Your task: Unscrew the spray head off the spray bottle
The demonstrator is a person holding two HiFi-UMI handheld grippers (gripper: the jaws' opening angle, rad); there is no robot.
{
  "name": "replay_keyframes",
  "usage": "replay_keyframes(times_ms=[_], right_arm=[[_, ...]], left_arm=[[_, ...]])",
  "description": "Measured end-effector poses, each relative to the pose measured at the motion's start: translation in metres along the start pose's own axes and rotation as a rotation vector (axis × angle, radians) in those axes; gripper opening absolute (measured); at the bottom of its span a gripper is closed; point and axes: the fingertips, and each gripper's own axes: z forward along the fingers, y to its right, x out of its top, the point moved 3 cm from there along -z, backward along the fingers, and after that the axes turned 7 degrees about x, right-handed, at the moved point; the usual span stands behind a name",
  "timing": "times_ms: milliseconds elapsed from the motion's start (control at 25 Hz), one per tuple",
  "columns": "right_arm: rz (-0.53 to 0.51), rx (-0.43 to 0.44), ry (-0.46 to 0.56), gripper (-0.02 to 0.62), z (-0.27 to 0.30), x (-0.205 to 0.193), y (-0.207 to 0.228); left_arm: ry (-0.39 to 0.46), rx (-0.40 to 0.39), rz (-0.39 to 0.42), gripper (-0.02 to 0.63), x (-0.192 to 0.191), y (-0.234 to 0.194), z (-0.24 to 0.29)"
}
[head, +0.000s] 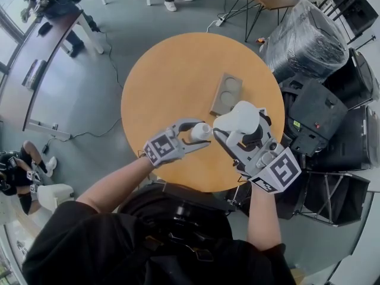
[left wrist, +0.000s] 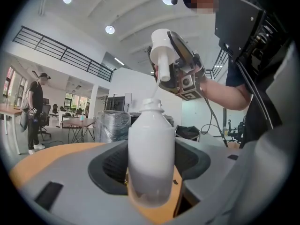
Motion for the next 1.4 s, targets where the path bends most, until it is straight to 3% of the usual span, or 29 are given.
replay_keyframes(times_ms=[280,440,720,880,1200,1400], right_arm=[[0.006,-0.032,-0.002,0.245,-0.009,0.007,0.012],[0.029,-0.076,-0.068,0.245,-0.014,-0.017,0.025],[0.171,-0.169,-0.253,0.245,-0.017,-0.107,0.048],[0.263,-0.206,-0.373,0.245,-0.019,-0.164,0.057],[0.399,-0.186,-0.568,0.245,-0.026,-0.293,0.064],[0.465,-0.222,-0.683,0.245,-0.03,-0.364,0.067]], left_arm=[[0.033,0.034,0.006,0.308,-0.01,-0.013,-0.009],[0.082,0.051,0.036,0.308,-0.01,-0.016,-0.015],[0.115,0.056,0.074,0.31,-0.022,-0.02,-0.018],[0.111,0.053,0.056,0.31,-0.04,-0.023,-0.017],[0.087,0.053,0.024,0.31,-0.099,-0.033,-0.005],[0.077,0.057,0.026,0.31,-0.136,-0.04,0.0]])
